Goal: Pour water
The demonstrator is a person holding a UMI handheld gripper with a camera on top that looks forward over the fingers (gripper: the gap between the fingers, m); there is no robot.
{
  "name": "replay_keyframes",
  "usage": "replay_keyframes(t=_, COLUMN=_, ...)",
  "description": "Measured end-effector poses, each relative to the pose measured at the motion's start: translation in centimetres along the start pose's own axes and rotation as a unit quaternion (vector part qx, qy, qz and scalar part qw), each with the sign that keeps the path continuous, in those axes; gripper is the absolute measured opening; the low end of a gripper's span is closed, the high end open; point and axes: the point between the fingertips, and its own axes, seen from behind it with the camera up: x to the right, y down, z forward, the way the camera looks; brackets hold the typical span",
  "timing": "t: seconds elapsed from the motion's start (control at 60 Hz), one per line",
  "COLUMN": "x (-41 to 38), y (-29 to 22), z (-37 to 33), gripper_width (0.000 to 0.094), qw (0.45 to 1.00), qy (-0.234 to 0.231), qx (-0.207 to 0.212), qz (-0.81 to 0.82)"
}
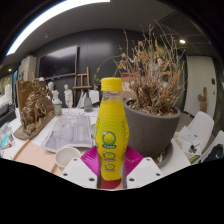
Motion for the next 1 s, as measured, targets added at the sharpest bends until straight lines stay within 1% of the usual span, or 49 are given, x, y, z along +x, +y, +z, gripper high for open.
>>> replay_keyframes(t=0.15, x=-0.4, y=2.5, z=1.5, gripper_width=0.0283, qw=1.000, qy=-0.015, qx=-0.008, qz=0.017)
replay_keyframes(t=0.283, x=-0.6, y=4.5, z=2.4, gripper_width=0.0293, qw=1.000, qy=-0.018, qx=-0.018, qz=0.018)
replay_keyframes(t=0.317, x=-0.6, y=5.0, z=2.5, gripper_width=0.0318, qw=0.999, qy=-0.018, qx=-0.020, qz=0.018)
replay_keyframes(t=0.35, x=-0.7, y=5.4, z=2.7, gripper_width=0.0322, qw=0.999, qy=-0.022, qx=-0.022, qz=0.020)
replay_keyframes(t=0.383, x=-0.6, y=5.2, z=2.7, gripper_width=0.0334, qw=0.999, qy=-0.021, qx=-0.013, qz=0.021)
replay_keyframes(t=0.533, x=-0.4, y=5.5, z=2.1, gripper_width=0.0493, qw=0.999, qy=-0.021, qx=-0.016, qz=0.034)
replay_keyframes(t=0.55, x=-0.4, y=5.4, z=2.0, gripper_width=0.0533, qw=0.999, qy=-0.020, qx=-0.018, qz=0.038)
replay_keyframes(t=0.6, x=-0.1, y=5.1, z=1.4, gripper_width=0.0747, qw=0.998, qy=-0.016, qx=-0.022, qz=0.047)
replay_keyframes(t=0.633, x=-0.1, y=4.9, z=1.1, gripper_width=0.0868, qw=0.998, qy=-0.013, qx=-0.023, qz=0.052)
replay_keyframes(t=0.65, x=0.1, y=4.6, z=0.7, gripper_width=0.0872, qw=0.998, qy=-0.011, qx=-0.027, qz=0.054)
replay_keyframes(t=0.683, x=-0.1, y=4.4, z=-0.1, gripper_width=0.0850, qw=0.998, qy=-0.010, qx=-0.034, qz=0.057)
replay_keyframes(t=0.8, x=-0.2, y=2.5, z=-4.7, gripper_width=0.0861, qw=0.996, qy=0.009, qx=-0.053, qz=0.069)
replay_keyframes(t=0.917, x=-1.3, y=0.7, z=-11.7, gripper_width=0.0862, qw=0.994, qy=0.030, qx=-0.079, qz=0.063)
replay_keyframes(t=1.0, x=-1.9, y=-0.2, z=-17.5, gripper_width=0.0858, qw=0.993, qy=0.054, qx=-0.094, qz=0.040)
